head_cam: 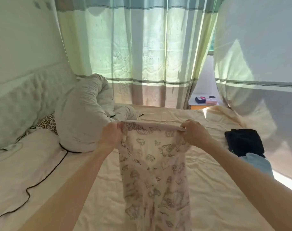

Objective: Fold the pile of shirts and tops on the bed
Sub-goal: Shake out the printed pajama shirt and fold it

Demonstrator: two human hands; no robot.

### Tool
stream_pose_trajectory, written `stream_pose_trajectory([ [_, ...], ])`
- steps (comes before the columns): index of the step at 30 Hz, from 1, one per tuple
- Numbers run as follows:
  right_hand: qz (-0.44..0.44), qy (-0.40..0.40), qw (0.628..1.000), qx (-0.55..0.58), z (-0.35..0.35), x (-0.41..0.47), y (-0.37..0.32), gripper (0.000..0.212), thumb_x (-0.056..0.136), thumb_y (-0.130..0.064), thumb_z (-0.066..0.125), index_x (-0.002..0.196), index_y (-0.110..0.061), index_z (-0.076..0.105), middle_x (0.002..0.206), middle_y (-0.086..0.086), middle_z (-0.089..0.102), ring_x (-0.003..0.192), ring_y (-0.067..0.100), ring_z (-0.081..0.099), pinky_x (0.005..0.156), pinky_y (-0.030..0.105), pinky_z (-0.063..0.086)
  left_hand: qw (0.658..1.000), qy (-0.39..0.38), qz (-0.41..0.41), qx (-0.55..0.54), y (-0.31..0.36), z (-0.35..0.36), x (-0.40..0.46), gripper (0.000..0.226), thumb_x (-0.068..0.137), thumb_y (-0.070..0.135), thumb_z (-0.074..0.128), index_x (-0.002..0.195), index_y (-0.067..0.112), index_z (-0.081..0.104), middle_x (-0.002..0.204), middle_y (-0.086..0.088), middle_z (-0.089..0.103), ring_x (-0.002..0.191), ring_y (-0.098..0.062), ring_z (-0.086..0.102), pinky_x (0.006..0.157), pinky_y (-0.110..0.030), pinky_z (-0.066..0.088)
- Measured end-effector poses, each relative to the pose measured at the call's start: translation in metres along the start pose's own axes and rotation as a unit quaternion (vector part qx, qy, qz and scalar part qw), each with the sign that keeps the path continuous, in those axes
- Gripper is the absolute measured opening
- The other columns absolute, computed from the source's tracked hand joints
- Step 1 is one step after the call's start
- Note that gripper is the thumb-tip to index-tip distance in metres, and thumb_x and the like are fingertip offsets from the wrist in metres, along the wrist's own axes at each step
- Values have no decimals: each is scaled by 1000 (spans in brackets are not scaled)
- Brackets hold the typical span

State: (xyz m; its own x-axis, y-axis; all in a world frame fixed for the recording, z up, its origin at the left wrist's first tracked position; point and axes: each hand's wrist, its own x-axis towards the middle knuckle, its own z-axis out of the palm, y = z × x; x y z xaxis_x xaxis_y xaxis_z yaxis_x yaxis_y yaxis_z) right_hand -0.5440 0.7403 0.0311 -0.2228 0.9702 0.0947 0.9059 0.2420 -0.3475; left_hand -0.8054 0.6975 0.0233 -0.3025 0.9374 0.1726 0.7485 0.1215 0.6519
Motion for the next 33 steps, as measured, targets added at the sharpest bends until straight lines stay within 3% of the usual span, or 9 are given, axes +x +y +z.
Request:
stream_pose_trajectory([
  [4,40,31,987,153,-41,15,-14,36,95,-10,45,60,-15,43,62,1,45,63,22,48,54,26,36,994,-18,49,-94,42,-29,10,32,101,30,35,87,7,52,72,-4,51,76,-22,49,66,-32,36],
  [8,61,38,956,285,-77,25,-20,27,96,-15,44,71,-16,52,69,3,50,66,17,49,61,25,39,984,-108,138,28,64,-59,26,28,90,29,61,104,8,50,85,-5,55,76,-20,51,67,-30,41],
  [11,6,23,954,299,-97,26,-25,10,93,-18,57,84,-14,58,73,0,54,67,12,51,58,19,40,982,-11,162,92,78,-75,34,23,87,19,63,105,6,57,87,-9,62,79,-24,59,71,-34,46],
  [14,-45,22,979,196,-111,30,-29,15,83,-16,70,77,-15,56,69,-5,53,64,8,52,52,12,36,975,85,157,131,90,-89,39,25,88,26,61,107,12,62,95,-8,65,81,-22,56,73,-31,45],
  [18,-12,85,996,-27,-121,40,-36,25,86,-9,51,62,-12,44,63,-1,44,68,19,50,50,20,35,956,151,118,224,106,-98,41,20,92,18,51,107,18,64,75,0,54,78,-23,50,67,-30,40],
  [23,41,160,985,44,-132,43,-40,23,86,-5,47,64,-10,44,67,3,46,65,23,48,59,28,39,936,223,111,250,118,-101,38,22,90,13,48,106,16,63,64,2,44,69,-24,45,62,-30,33],
  [26,46,172,981,76,-136,46,-40,18,82,-3,47,66,-10,48,66,2,46,61,17,47,51,26,37,948,223,129,184,115,-107,42,22,89,13,48,105,13,63,87,-6,55,77,-23,49,66,-32,37],
  [29,24,156,979,127,-136,48,-40,17,85,-1,44,72,-4,55,63,2,45,56,11,42,46,21,32,988,122,97,14,108,-115,49,12,88,11,51,90,6,61,82,-10,60,80,-27,60,67,-33,45],
  [33,19,72,921,383,-132,37,-43,25,92,-4,48,71,-13,56,55,0,53,52,15,48,46,21,38,984,4,54,-171,102,-117,48,12,91,9,52,98,11,61,81,-7,63,76,-23,58,66,-31,49],
])
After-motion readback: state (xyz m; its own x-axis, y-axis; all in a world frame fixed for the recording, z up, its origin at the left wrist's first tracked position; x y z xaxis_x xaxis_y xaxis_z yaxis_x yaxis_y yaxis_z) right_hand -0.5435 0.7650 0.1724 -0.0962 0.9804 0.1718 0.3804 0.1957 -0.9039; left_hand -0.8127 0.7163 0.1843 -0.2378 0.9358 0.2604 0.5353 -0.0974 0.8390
